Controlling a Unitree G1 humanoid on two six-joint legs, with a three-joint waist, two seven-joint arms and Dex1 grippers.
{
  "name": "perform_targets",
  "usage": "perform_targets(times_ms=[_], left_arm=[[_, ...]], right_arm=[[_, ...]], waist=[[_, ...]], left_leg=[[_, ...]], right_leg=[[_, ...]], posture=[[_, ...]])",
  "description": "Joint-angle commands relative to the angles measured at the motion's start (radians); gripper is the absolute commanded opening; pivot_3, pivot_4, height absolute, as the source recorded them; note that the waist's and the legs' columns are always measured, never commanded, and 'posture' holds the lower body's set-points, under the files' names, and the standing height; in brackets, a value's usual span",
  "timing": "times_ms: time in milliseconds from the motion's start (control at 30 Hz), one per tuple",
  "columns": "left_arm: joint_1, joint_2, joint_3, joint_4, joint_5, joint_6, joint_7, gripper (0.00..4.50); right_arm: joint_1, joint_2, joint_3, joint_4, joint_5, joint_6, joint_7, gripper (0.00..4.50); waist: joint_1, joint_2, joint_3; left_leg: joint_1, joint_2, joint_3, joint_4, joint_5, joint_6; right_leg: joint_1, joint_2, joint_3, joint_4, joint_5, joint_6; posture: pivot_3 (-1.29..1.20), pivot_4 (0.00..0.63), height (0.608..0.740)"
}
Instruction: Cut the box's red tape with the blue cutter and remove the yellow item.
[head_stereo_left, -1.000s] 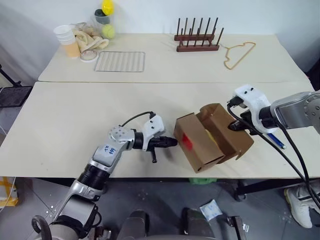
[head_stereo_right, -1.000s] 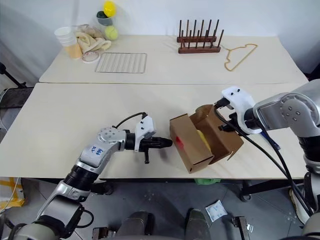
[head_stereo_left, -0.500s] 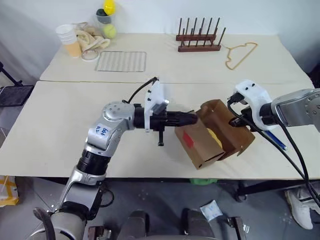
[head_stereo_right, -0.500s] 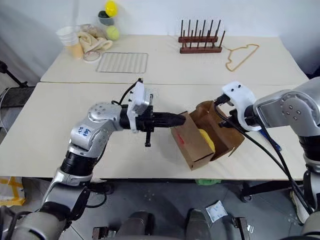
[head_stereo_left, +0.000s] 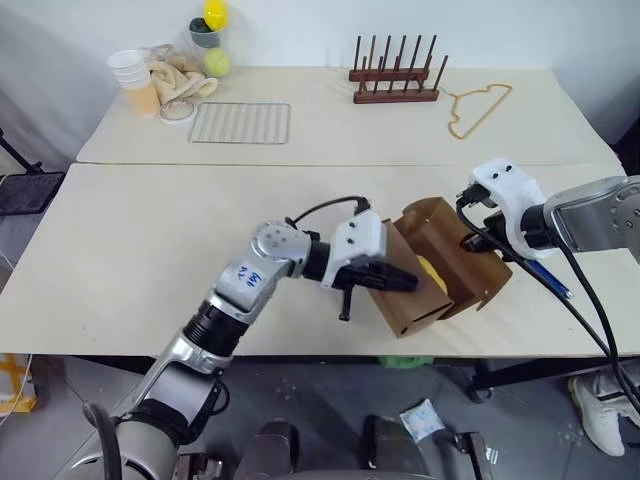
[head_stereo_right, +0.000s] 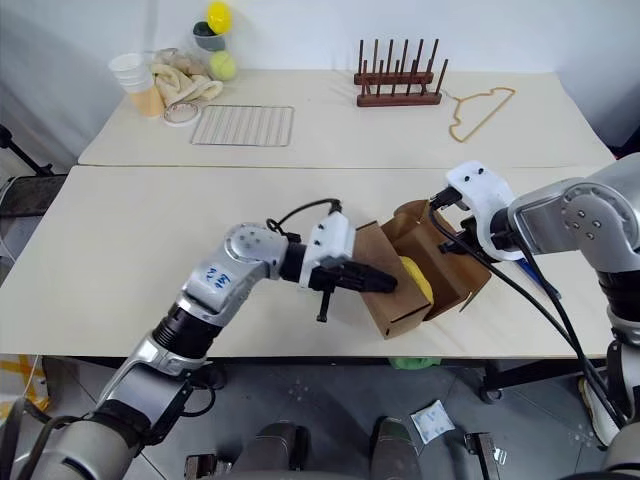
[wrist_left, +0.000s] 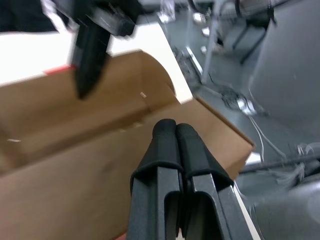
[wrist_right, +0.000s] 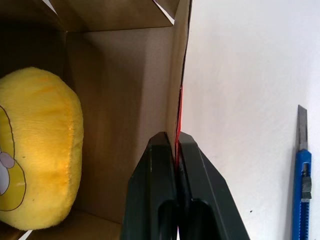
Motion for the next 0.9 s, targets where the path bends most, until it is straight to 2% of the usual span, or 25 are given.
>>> perform_targets(times_ms=[33,367,700,900], left_arm=[[0.003,0.015,-0.014,0.005,0.045,-0.009,0.011,0.0],[0.056,0.145,0.003,-0.033,0.044,0.062,-0.017,0.0],[0.143,0.2,-0.001,-0.144,0.03,0.17,0.003,0.0],[0.179,0.211,0.008,-0.177,0.029,0.2,0.019,0.0]], right_arm=[[-0.034,-0.014,-0.024,-0.011,-0.012,0.004,0.01,0.05],[-0.058,-0.057,0.004,0.0,-0.038,0.004,0.064,0.05],[-0.03,-0.156,0.075,-0.054,0.037,0.004,0.214,0.05],[-0.009,-0.15,0.078,-0.046,0.024,0.004,0.24,0.05]], waist=[[0.001,0.0,0.0],[0.001,0.001,0.0],[0.014,0.0,-0.001],[0.016,0.0,-0.002]], left_leg=[[0.0,0.0,0.0,0.0,0.0,0.0],[0.002,0.0,0.0,0.001,0.0,0.0],[0.003,0.0,0.0,0.002,0.0,0.0],[0.003,0.0,0.0,0.002,0.0,0.001]], right_leg=[[0.0,0.0,0.0,0.0,0.0,0.0],[0.001,0.0,0.001,0.002,0.0,0.0],[0.003,0.0,0.001,0.001,0.0,0.0],[0.004,0.0,0.001,0.0,0.0,0.0]], posture=[[0.0,0.15,0.74],[0.0,0.15,0.74],[0.0,0.15,0.74],[0.0,0.15,0.74]])
